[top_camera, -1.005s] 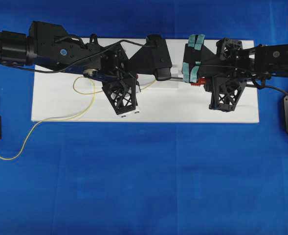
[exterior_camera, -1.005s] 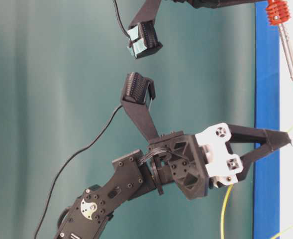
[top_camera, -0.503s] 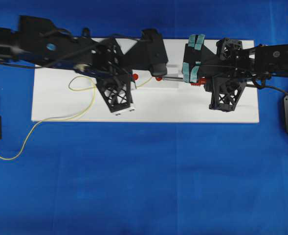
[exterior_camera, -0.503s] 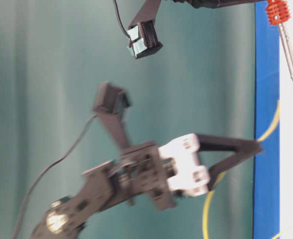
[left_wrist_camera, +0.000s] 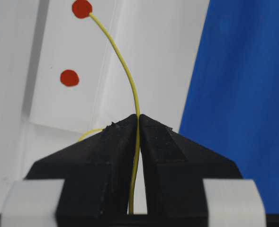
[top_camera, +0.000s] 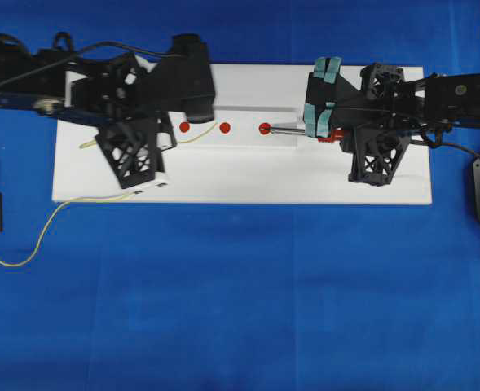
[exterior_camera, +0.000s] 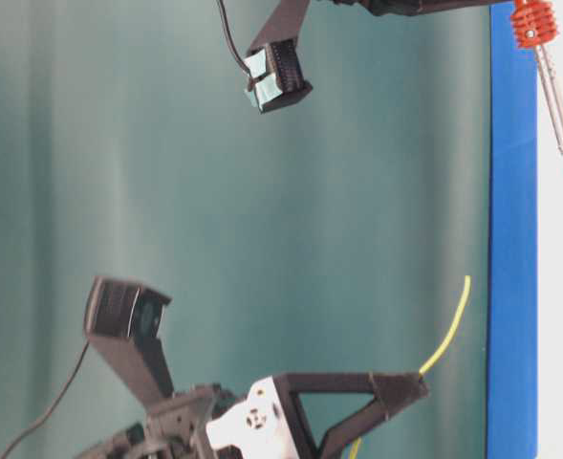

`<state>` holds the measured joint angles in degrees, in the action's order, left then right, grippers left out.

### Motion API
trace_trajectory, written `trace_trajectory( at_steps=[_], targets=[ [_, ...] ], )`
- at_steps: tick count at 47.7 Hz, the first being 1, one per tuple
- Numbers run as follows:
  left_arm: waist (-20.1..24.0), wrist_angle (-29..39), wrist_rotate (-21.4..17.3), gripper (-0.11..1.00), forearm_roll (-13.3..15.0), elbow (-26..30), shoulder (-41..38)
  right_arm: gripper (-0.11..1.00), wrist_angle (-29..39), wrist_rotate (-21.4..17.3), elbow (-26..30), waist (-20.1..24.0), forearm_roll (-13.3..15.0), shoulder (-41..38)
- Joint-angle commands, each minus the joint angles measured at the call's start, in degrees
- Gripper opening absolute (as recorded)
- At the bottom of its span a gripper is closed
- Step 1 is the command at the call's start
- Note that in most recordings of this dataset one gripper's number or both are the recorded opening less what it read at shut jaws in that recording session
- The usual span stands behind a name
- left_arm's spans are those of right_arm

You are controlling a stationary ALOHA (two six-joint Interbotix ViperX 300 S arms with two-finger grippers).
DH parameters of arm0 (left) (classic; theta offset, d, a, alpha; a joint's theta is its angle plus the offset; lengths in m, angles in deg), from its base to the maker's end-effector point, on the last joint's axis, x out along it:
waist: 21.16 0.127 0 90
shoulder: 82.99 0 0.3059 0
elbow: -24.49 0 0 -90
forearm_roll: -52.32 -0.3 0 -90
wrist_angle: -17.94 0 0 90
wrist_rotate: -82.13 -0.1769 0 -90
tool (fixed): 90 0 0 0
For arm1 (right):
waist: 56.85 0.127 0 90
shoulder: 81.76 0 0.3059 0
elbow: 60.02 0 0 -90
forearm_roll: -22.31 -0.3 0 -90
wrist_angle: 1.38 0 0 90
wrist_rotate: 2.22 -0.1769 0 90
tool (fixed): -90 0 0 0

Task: Touch the tip of the soldering iron to the tip of the solder at the mark.

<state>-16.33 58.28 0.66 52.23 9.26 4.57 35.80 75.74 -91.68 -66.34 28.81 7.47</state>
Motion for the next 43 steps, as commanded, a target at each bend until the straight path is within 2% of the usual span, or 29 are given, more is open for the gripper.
trace_trajectory(
  at_steps=[1,11,19,26,36,43],
  targets=[
    [-0.09,-1.67,0.79,0.02,-0.09,-0.44,2.02,0.06,-0.26,0.00,1.41,0.09,0.18,0.88],
    [-0.26,-2.29,3.34,0.02,-0.18,-2.11,3.25,0.06,-0.18,-0.26,0.26,0.09,0.70,6.94],
    [-0.79,-4.75,3.60,0.02,-0.18,-4.83,5.36,0.06,-1.67,-1.14,-3.96,0.00,0.70,15.12],
    [-0.79,-8.96,3.96,0.02,-0.18,-8.00,7.65,0.06,-5.27,-3.43,-7.56,0.09,0.70,20.48],
    [-1.49,-14.06,6.77,0.02,-0.18,-11.69,10.81,0.06,-7.12,-5.71,-8.35,0.26,0.35,21.88],
    [-4.66,-15.03,9.76,0.02,-0.18,-13.10,12.48,0.06,-10.81,-5.98,-8.26,5.71,-0.53,22.76]
  ],
)
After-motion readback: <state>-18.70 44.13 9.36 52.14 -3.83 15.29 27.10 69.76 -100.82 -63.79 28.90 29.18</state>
